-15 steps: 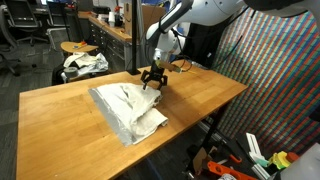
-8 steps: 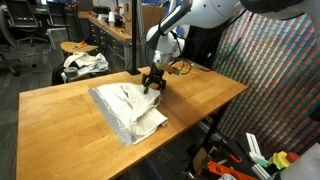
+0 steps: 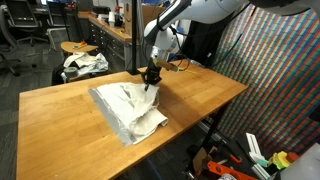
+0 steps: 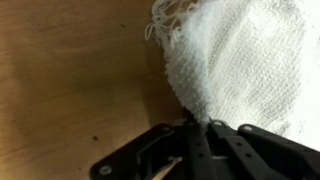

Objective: Fold the towel in half

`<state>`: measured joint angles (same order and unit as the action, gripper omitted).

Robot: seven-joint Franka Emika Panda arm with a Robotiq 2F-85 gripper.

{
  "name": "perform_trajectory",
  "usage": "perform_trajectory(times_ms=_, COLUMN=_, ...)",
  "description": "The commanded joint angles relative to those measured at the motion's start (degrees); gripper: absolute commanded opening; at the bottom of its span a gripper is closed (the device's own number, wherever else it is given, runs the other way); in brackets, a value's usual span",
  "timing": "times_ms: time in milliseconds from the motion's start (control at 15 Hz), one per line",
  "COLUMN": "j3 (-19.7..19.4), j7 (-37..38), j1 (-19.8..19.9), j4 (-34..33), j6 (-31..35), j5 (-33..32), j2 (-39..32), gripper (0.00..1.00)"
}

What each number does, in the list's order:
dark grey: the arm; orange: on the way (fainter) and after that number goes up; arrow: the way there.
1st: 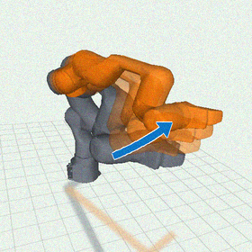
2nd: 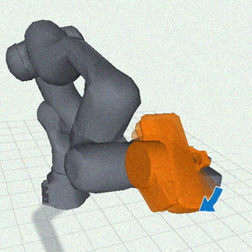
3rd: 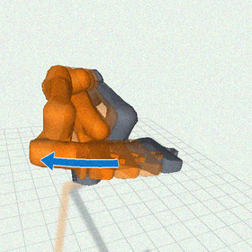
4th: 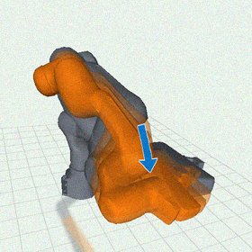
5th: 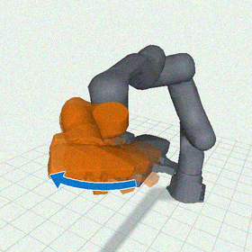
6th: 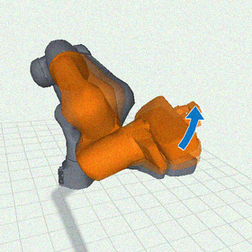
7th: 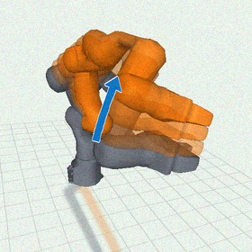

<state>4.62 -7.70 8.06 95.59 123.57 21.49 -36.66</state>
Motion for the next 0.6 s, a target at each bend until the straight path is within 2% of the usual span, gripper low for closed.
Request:
perform_trajectory(times_ms=0, j3=-0.5, j7=0.2, j1=-3.3, j4=6.3, j6=7.3, j5=-2.8, j2=6.3, gripper=0.04)
perform_trajectory(times_ms=333, j3=-0.4, j7=1.7, j1=-9.3, j4=16.4, j6=17.2, j5=-10.5, j2=14.8, gripper=0.08)
perform_trajectory(times_ms=533, j3=-0.6, j7=5.7, j1=-14.1, j4=22.1, j6=23.4, j5=-17.6, j2=18.6, gripper=0.07)
